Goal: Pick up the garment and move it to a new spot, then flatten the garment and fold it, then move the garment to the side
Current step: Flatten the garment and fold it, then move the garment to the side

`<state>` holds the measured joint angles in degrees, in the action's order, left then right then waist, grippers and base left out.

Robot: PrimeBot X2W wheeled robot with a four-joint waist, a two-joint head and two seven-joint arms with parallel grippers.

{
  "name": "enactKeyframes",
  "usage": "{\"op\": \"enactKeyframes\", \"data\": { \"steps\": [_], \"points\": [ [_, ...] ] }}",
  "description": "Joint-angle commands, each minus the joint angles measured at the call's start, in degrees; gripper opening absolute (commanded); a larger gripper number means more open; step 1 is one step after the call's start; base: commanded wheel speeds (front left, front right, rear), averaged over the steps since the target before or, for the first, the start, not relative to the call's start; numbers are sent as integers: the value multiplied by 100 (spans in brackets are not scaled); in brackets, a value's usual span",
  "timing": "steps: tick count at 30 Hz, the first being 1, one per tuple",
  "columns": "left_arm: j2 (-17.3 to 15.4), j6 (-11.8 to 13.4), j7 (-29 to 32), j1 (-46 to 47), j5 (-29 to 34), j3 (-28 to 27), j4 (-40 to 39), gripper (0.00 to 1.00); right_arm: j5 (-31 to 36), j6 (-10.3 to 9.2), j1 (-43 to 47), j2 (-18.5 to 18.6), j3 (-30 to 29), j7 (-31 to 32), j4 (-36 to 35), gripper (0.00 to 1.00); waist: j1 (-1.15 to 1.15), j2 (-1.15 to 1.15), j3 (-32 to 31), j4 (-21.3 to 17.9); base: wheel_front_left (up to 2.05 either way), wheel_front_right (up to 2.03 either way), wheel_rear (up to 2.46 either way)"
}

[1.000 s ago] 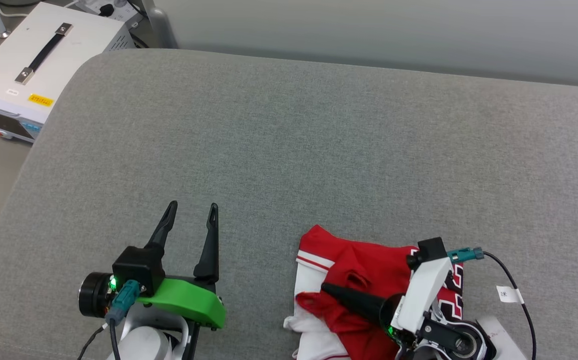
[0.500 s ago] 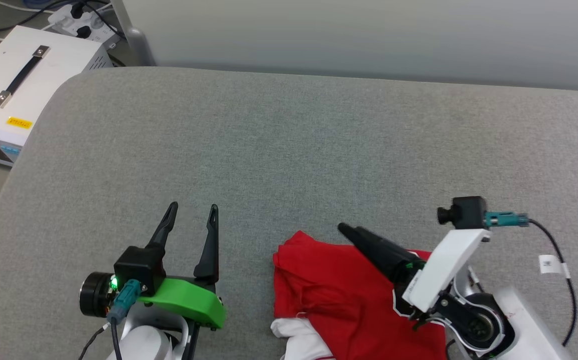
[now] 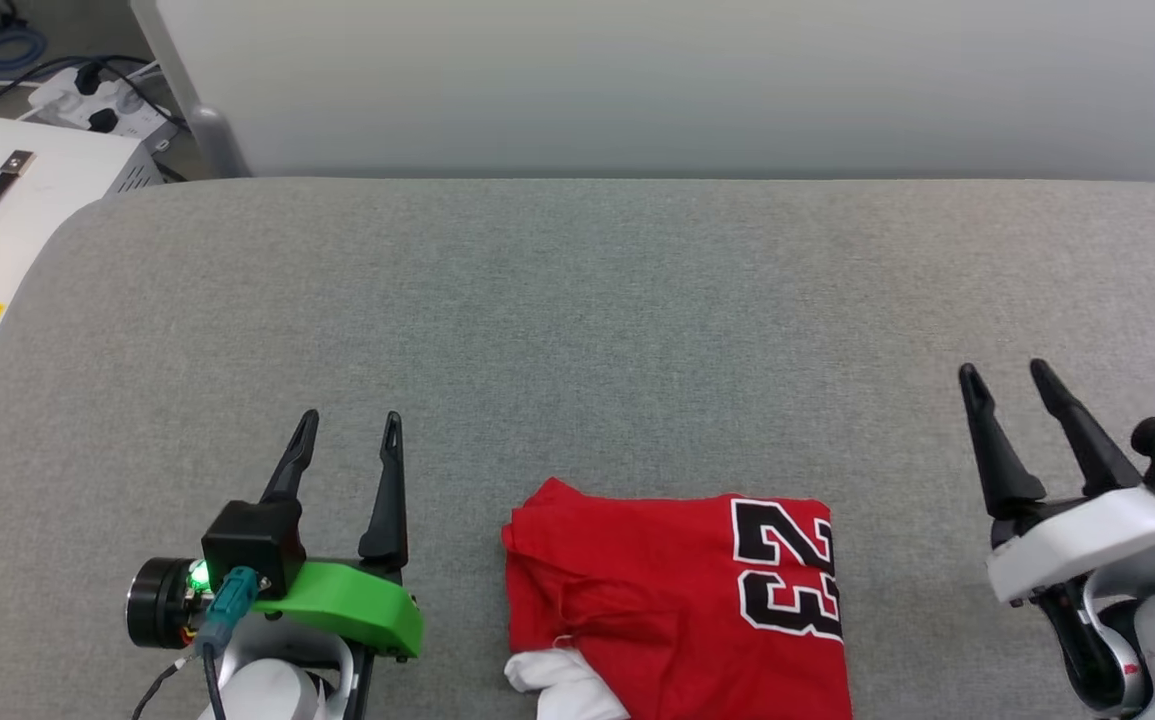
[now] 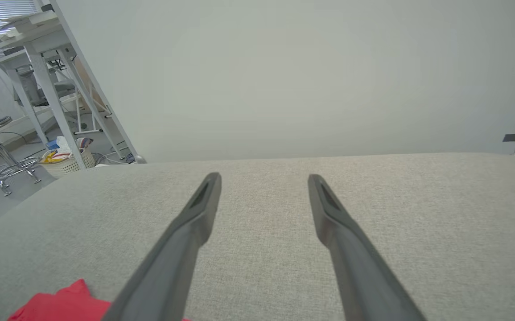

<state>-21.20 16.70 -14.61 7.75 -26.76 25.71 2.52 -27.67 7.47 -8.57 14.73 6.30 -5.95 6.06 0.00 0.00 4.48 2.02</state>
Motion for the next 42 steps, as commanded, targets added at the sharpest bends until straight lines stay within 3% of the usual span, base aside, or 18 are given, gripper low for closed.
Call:
{"op": "enactKeyframes", "data": {
  "steps": [1,12,30,35,42],
  "points": [
    [-36,64,-29,-106,42,-28,-28,100,224,2,120,-14,-111,-124,-80,100,0,0,-92,-134,0,0,0],
    [-159,243,-35,-565,84,-186,-198,100,1081,2,1071,-215,-674,-206,-1079,100,0,0,-378,-341,0,0,0],
    [-113,204,-38,-828,45,-175,-164,100,1171,2,1686,-357,-855,320,-1665,100,0,0,-549,-206,0,0,0],
    [-57,177,-38,-678,73,-172,-180,100,751,2,1707,-338,-1255,646,-1430,100,0,0,-429,-87,0,0,0],
    [96,110,-39,-374,207,-213,-237,100,-433,2,1712,-41,-1638,1768,-713,100,0,0,-107,180,0,0,0]
  ]
}}
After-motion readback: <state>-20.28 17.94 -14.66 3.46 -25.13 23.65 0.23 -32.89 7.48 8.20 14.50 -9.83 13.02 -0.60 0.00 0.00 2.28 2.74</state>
